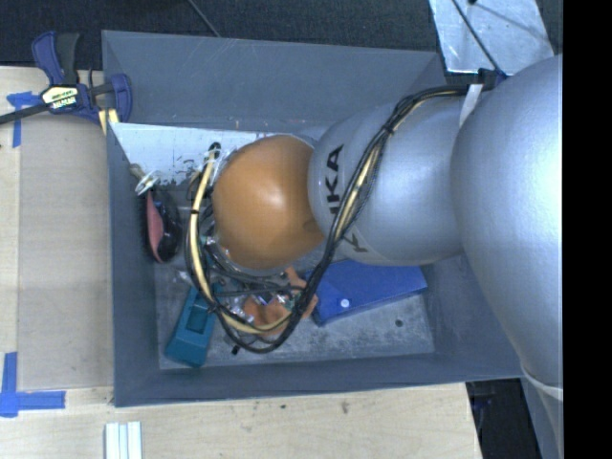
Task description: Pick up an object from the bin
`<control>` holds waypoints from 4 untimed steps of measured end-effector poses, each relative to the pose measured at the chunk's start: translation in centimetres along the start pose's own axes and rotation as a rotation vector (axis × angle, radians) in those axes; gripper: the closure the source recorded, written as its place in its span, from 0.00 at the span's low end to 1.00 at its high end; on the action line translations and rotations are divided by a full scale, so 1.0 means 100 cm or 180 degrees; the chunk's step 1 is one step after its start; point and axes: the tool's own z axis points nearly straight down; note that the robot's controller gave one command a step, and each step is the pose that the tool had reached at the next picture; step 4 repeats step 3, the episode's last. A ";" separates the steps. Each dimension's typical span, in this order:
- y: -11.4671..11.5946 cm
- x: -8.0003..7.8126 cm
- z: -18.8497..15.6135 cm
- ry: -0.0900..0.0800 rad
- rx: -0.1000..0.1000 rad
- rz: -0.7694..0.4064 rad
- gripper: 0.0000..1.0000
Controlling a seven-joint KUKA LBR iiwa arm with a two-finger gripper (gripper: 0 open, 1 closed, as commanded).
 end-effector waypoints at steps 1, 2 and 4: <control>0.004 -0.004 -0.017 -0.0016 0.0000 -0.0101 0.00; 0.008 -0.005 0.010 -0.0007 0.0000 -0.0473 0.00; 0.009 -0.012 0.039 -0.0003 -0.0006 -0.0868 1.00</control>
Offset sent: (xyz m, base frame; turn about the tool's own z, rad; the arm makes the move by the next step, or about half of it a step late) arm -0.0031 0.0114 -0.0263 -0.1985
